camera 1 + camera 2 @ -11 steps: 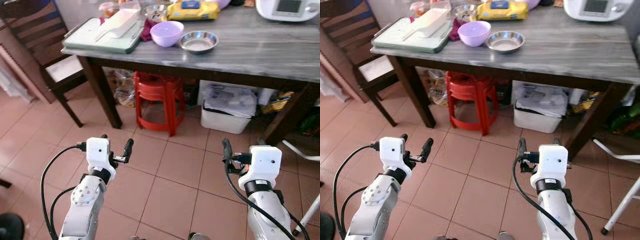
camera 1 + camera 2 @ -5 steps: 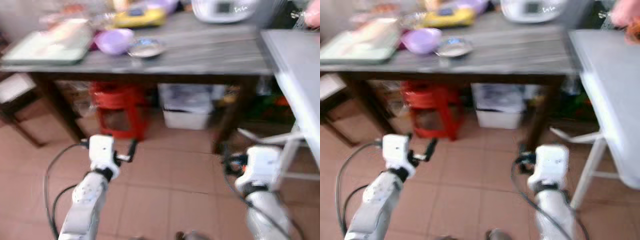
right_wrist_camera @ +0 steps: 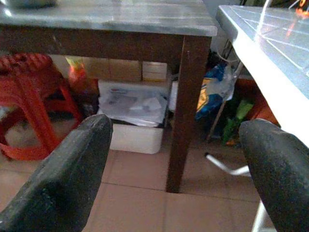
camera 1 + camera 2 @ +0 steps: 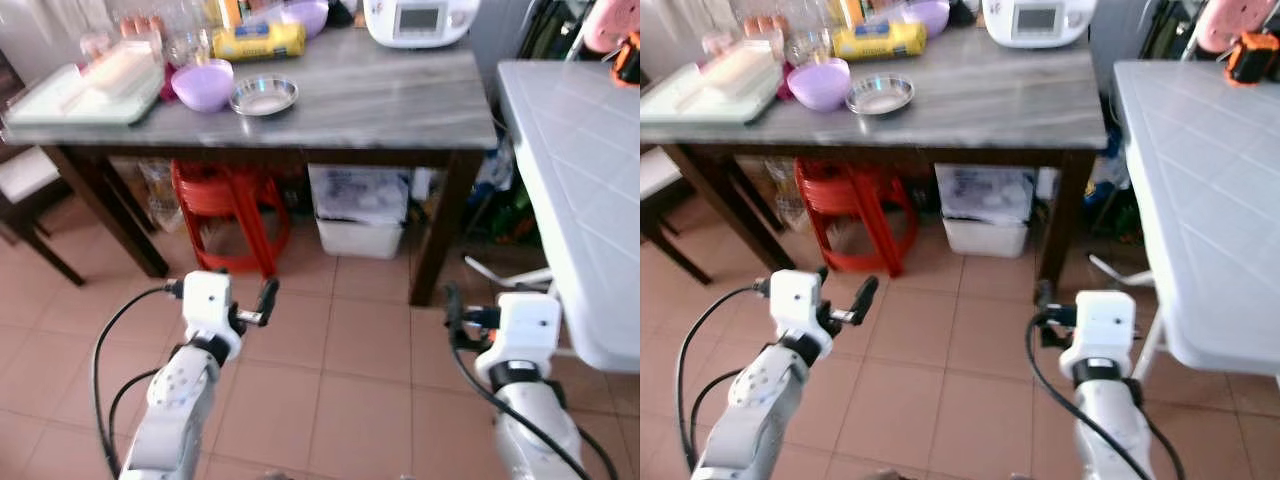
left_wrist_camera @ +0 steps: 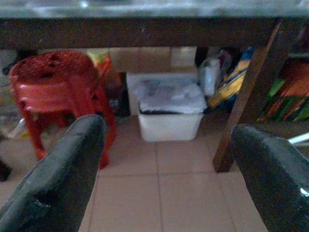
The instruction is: Setting the table
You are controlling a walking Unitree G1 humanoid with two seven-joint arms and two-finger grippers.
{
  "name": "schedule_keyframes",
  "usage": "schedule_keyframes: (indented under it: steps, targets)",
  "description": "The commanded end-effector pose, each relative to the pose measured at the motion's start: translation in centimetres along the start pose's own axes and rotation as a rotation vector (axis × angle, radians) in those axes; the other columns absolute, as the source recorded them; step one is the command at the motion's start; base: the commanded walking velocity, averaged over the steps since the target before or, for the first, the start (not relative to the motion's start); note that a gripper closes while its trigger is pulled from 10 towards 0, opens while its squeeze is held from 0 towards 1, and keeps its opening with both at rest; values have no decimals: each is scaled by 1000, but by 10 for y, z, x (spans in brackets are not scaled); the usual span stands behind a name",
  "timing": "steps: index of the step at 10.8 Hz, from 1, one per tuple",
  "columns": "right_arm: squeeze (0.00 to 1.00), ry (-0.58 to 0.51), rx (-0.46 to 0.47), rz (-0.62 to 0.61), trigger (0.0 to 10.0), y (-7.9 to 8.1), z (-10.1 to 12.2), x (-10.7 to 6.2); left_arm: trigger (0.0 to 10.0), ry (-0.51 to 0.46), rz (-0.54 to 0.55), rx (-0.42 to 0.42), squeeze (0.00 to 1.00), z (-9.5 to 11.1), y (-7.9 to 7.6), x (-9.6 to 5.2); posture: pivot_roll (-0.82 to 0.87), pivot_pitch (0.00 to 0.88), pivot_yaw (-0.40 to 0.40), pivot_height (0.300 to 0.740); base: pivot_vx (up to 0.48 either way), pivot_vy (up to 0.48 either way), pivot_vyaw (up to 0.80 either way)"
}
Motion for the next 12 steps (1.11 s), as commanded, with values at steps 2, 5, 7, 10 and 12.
schedule_keyframes:
  steps: [2, 5, 7, 10, 12]
  targets:
    - [0, 4, 4, 12, 10000, 1, -1, -1, 10000, -6, 8, 3, 0, 3, 3, -1, -100, 125, 132, 740, 0, -300, 0]
    - [0, 4, 4, 12, 10000, 1, -1, -1, 10000, -6, 8, 3, 0, 3, 3, -1, -100, 125, 132, 740, 0, -300, 0]
    - [0, 4, 4, 12, 10000, 1, -1, -1, 10000, -6, 8, 3, 0, 3, 3, -1, -100, 125, 132, 740, 0, -300, 0]
    - [0, -176, -51, -66, 10000, -18, 42, 5, 10000, -94, -24, -3, 0, 30, -10, 9, -98, 115, 129, 740, 0, -200, 0]
    - [0, -242, -65, -88, 10000, -22, 54, 4, 10000, -131, -42, -8, 0, 40, -16, 12, -96, 116, 129, 740, 0, 0, 0]
Point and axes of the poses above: a point about 5 cm out from each wrist's last joint towards the gripper, its own x axis pointing out of the wrist towards the gripper, its own z axis along the axis of the wrist's last joint, y = z × x, the point moved 3 cm from there along x, pointing out of the wrist towards the gripper, and after that the axes turned 15 degrees about -x, right-handed, at the moved point
